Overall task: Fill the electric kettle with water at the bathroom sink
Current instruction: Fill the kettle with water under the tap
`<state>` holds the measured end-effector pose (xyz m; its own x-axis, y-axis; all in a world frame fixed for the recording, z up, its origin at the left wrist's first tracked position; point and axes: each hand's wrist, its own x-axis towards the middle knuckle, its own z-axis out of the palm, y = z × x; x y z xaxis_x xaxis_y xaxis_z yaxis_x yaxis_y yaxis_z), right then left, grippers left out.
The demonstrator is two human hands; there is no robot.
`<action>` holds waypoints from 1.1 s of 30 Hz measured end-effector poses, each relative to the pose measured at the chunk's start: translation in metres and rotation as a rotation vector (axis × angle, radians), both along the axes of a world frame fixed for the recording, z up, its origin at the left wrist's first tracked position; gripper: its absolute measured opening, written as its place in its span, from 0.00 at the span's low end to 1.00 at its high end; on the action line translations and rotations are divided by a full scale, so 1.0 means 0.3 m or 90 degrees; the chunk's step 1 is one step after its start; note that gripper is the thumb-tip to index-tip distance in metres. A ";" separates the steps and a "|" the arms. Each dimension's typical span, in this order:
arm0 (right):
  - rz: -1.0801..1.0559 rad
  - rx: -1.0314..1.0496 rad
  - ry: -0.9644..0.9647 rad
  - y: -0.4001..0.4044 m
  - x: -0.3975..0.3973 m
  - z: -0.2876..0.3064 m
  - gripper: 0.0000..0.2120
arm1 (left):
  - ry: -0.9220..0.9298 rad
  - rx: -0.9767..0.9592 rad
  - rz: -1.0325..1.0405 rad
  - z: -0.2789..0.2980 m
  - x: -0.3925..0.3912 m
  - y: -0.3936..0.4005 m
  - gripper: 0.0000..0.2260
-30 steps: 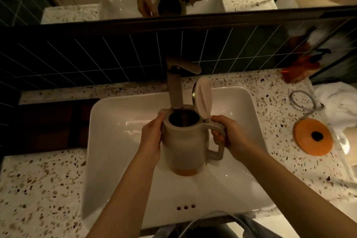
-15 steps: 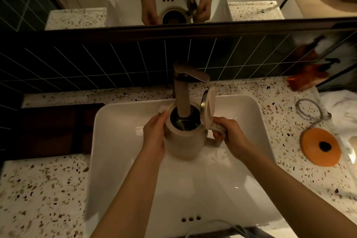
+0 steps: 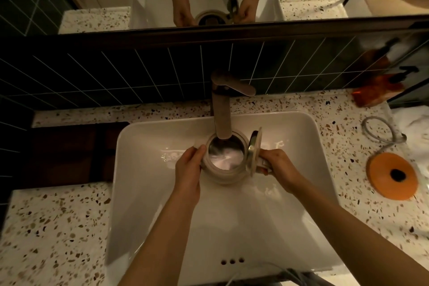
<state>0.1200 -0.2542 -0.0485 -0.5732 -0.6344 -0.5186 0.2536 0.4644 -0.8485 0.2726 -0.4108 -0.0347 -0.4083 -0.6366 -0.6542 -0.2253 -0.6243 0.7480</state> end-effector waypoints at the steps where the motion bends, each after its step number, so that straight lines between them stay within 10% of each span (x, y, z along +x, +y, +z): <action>1: -0.007 -0.002 0.008 -0.003 0.000 0.000 0.33 | -0.003 -0.004 -0.008 0.000 0.000 -0.004 0.08; 10: -0.010 0.034 0.065 -0.021 -0.024 -0.020 0.27 | -0.048 -0.028 0.058 0.029 -0.039 -0.055 0.17; 24: -0.006 0.055 0.057 -0.037 -0.041 -0.030 0.18 | -0.137 -1.025 -0.485 0.172 -0.381 -0.153 0.29; 33: -0.021 0.069 0.052 -0.049 -0.050 -0.024 0.18 | -0.130 -1.017 -0.481 0.126 -0.472 -0.162 0.20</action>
<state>0.1050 -0.2688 -0.0556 -0.6360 -0.5578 -0.5333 0.2015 0.5471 -0.8125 0.1310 -0.4594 0.0032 -0.8840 -0.3738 0.2807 -0.2503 0.8856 0.3911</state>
